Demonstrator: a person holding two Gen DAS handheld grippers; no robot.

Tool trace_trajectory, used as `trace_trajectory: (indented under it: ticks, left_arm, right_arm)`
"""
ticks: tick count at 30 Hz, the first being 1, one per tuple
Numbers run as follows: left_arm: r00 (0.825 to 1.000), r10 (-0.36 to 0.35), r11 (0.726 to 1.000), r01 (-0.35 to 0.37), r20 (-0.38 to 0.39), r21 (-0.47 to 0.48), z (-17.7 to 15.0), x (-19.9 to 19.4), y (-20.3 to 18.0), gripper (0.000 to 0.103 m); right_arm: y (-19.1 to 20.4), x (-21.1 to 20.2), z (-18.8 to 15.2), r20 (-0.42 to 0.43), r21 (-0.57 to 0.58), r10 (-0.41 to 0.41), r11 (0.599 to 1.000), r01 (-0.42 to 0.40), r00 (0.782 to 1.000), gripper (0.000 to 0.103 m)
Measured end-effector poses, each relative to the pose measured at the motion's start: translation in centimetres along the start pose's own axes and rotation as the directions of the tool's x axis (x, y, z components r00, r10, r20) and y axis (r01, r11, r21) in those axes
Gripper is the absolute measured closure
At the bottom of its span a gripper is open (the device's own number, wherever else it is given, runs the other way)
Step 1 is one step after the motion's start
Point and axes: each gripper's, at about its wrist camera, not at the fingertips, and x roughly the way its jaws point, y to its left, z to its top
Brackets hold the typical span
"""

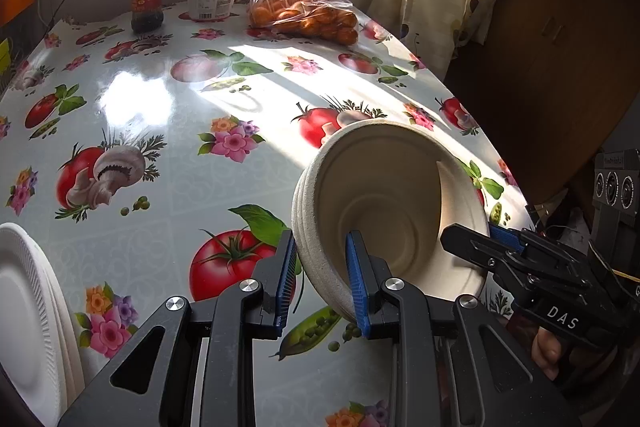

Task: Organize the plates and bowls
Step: 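Close the left gripper on the bowl stack rim and lift it, then carry the held bowl stack over the white plate stack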

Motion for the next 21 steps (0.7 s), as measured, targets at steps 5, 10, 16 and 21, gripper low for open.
trace_trajectory:
  ticks: [5,10,16,21]
  left_arm:
    - [1.000,0.002,1.000,-0.002,0.001,-0.001,0.0,-0.1,0.0,0.076]
    - [1.000,0.002,1.000,-0.002,0.003,0.005,0.0,-0.2,-0.2,0.076]
    - [1.000,0.001,1.000,-0.001,0.008,0.003,0.0,-0.4,-0.4,0.076]
    - [1.000,0.004,1.000,-0.004,0.012,0.005,0.2,-0.9,-0.5,0.076]
  right_arm:
    - [0.0,-0.1,0.0,0.001,0.000,0.000,1.000,0.000,1.000,0.073]
    - [0.0,-0.4,0.1,0.004,0.006,-0.001,1.000,0.001,1.000,0.073]
    - [0.0,-0.7,0.2,0.004,0.010,-0.003,1.000,0.003,1.000,0.073]
    - [0.2,-1.0,0.2,0.010,0.011,0.003,1.000,-0.003,1.000,0.073]
